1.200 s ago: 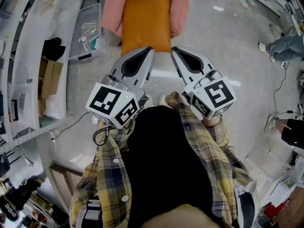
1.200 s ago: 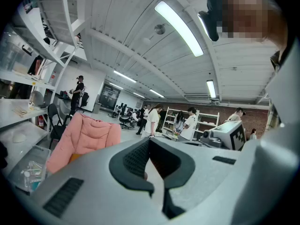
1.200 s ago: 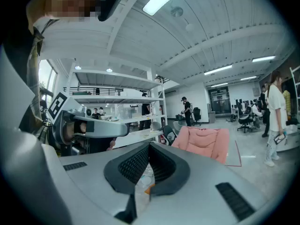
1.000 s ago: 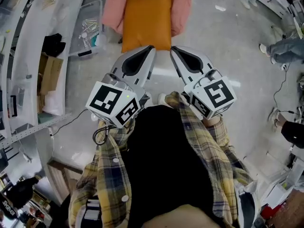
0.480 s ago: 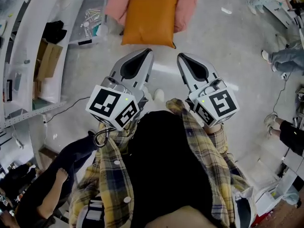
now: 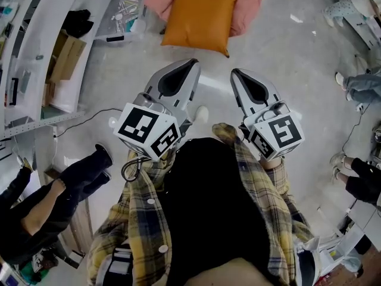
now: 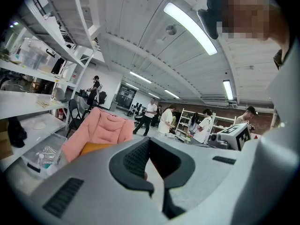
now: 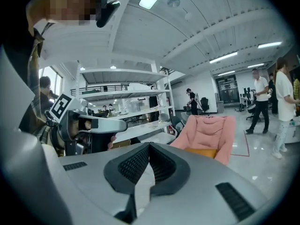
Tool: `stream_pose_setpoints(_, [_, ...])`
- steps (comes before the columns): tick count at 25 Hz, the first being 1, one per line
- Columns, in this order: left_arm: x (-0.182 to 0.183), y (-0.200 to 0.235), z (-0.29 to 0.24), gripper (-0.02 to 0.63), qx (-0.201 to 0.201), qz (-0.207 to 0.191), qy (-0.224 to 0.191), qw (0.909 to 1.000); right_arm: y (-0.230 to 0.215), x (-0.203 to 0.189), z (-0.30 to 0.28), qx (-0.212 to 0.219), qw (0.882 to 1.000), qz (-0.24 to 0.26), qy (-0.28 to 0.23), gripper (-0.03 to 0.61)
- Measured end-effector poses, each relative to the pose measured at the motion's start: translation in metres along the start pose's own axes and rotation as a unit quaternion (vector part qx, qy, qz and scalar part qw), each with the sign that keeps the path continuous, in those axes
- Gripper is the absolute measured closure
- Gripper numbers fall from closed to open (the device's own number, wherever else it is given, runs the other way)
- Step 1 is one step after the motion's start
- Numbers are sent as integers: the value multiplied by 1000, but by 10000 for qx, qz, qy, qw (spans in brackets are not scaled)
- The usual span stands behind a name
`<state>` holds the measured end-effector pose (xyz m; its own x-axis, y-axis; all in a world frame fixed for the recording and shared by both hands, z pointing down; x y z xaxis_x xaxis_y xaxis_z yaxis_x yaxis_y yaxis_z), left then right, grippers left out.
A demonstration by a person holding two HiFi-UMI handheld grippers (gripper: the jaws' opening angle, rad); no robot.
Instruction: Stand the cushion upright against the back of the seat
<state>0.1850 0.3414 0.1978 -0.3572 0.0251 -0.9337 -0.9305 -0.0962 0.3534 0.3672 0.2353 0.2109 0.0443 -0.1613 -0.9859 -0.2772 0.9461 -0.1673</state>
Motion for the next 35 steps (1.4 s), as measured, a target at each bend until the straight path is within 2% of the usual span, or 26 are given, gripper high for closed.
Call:
stream_pose_setpoints(7, [10,35,0,611,20,4,22,10000,5,-3,-41,67,9999,-54,67,561])
stream_pose_setpoints(17, [58,137,-13,611,-240,-86,-33,9997,28,1,-145,-123,9999,-20,-84,561])
stream_pose_setpoints(23, [75,193,-15,611,-503,-68,174,9986,36,-3,-201,-492,9987,-68,-114,561])
stream_pose_setpoints(27, [79,224,-14,609,-736,92,392,9965,45,-8,-224,-810,9967,-88,-8,561])
stream_pose_setpoints(35, [60,246,-38,610,-1045,433,795,9904,38,-23,-227,-1331,9904,-239,276,561])
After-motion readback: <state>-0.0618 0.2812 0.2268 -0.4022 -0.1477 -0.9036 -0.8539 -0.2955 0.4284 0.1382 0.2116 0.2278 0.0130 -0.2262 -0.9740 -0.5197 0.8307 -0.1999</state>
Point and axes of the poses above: the fingertips, and each gripper's own axes: z backward along the fingers, y to its left, x out of its top, the point moved 10 cm from there along z, backward along the fingers, and after that the axes turned 15 degrees about -y, right-handed, at the moved point
